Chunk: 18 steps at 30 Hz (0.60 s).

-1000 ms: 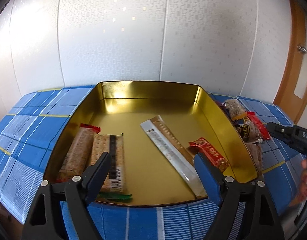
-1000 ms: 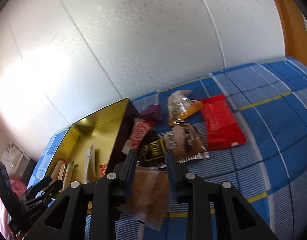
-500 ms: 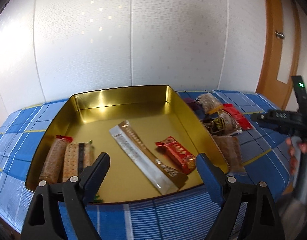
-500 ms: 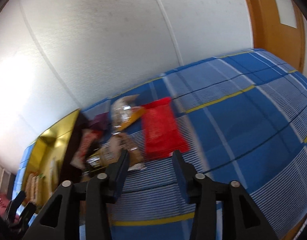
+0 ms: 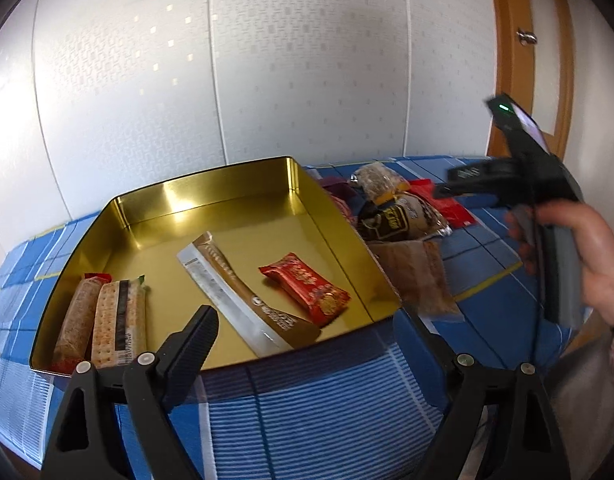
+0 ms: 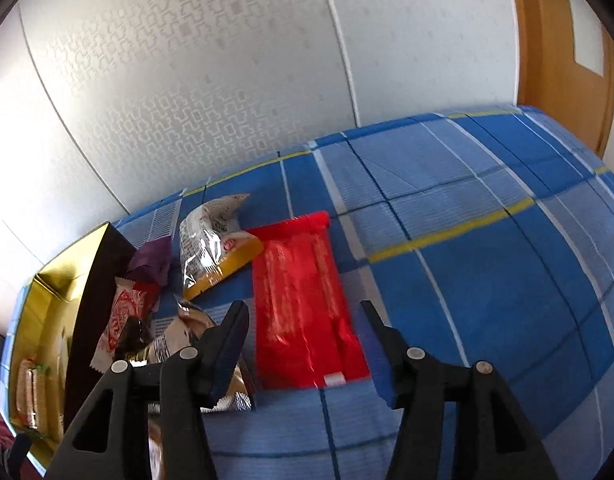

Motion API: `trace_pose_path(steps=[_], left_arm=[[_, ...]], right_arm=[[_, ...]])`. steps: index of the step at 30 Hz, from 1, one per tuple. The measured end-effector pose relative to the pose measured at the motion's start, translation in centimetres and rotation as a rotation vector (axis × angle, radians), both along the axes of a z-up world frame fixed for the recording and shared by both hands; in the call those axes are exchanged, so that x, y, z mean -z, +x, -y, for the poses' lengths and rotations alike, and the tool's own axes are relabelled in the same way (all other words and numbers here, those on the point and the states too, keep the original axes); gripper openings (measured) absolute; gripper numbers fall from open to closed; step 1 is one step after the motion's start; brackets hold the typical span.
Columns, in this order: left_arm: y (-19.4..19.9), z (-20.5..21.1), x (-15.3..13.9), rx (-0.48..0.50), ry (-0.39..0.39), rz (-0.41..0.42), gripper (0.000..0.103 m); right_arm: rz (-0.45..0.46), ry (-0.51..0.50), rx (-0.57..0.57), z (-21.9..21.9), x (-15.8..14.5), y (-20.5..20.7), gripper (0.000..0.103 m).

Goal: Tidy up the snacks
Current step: 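Move the right gripper over the large red wrapped pack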

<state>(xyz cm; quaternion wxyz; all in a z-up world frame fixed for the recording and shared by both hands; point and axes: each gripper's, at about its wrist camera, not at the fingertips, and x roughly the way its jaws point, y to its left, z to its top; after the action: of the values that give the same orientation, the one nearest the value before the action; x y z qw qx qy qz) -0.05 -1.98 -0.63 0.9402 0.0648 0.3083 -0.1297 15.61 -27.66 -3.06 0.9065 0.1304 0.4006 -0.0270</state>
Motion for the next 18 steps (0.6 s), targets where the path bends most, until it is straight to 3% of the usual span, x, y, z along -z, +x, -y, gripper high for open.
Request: trace_pose_path(steps=[11, 12, 18], left_arm=[[-1.0, 2.1, 0.6, 0.048, 0.025, 0.009, 0.090], [-1.1, 2.3, 0.6, 0.055, 0.030, 0.011, 0.091], [-1.7, 4.1, 0.0, 0.101, 0.038, 0.029, 0.091]], right_arm=[[-0.069, -0.129, -0.051, -1.3, 1.2, 1.6, 0.058], [-0.067, -0.138, -0.052, -1.3, 1.2, 1.5, 0.055], [-0.074, -0.077, -0.045, 0.7, 1.2, 0.1, 0.047]])
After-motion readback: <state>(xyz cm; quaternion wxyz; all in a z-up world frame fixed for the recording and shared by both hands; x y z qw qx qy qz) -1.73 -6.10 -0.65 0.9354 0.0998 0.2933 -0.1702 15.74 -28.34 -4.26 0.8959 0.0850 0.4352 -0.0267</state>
